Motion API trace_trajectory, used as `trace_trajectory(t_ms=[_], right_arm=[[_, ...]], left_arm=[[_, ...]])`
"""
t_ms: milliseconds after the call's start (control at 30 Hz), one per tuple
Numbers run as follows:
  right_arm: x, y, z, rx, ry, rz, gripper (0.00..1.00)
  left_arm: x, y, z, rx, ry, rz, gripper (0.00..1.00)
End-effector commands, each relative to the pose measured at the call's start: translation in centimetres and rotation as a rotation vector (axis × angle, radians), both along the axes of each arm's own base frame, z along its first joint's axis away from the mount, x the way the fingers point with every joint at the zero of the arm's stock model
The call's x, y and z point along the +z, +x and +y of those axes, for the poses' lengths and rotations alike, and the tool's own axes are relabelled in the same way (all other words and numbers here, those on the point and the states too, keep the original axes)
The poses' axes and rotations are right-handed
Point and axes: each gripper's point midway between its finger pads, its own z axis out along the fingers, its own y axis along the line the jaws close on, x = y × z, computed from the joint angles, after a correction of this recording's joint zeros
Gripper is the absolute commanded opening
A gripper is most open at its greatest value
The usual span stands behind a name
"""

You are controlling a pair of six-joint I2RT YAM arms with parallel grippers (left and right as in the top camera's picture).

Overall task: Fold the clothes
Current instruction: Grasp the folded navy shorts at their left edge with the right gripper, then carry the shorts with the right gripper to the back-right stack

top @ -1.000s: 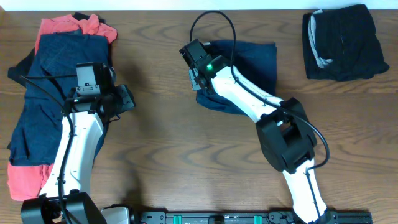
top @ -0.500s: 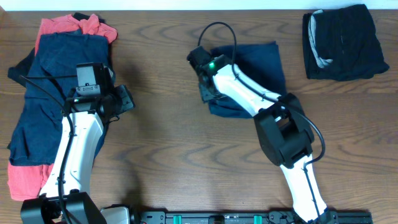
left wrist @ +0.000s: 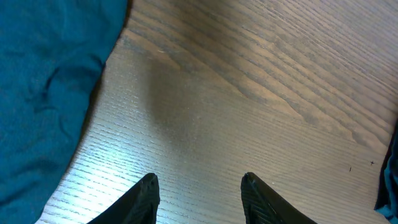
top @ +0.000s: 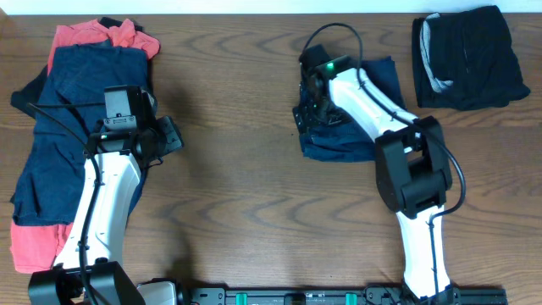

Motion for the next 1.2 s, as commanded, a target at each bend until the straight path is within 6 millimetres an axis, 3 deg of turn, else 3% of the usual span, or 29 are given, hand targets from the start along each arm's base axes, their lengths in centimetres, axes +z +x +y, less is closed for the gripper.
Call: trace_trajectory(t_ms=[0,133,467,767,900,967,1167], right_arm=[[-1.1,-0.6,1.7,-0.095,0.098,0.058,0.83],[-1.2,0.5,2.7,-0.141,0.056,-0.021,0.81],[-1.4,0.0,3.9,-0.15,-0.125,-0.142,0.8],[-5.2,-1.6,2.1,-0.171,-0.189,-0.03,0.72],[-5.5,-2.0,1.0,-0.184,-0.211,0.003,0.51],[-5.5,-2.0,0.6,-0.19,-0.214,0.009,0.33],[-5.6,-2.0,0.7,-0.109,-0.174,0.039,0.01]], left_arm=[[-0.1,-0.1,0.3,0.014,0.008,0.005,0.46],[-0.1,-0.1,0.4,0.014,0.008,0.005,0.46],[-0.1,-0.1,0.4,0.014,0.009,0.004,0.46],[-0.1,-0.1,0.4,0.014,0.009,0.005,0.46],[-0.1,-0.1,0.4,0.015,0.009,0.005,0.46],[-0.1,-0.1,0.4,0.015,0.009,0.005,0.46],[-0.1,-0.1,0.4,0.015,0.009,0.005,0.46]])
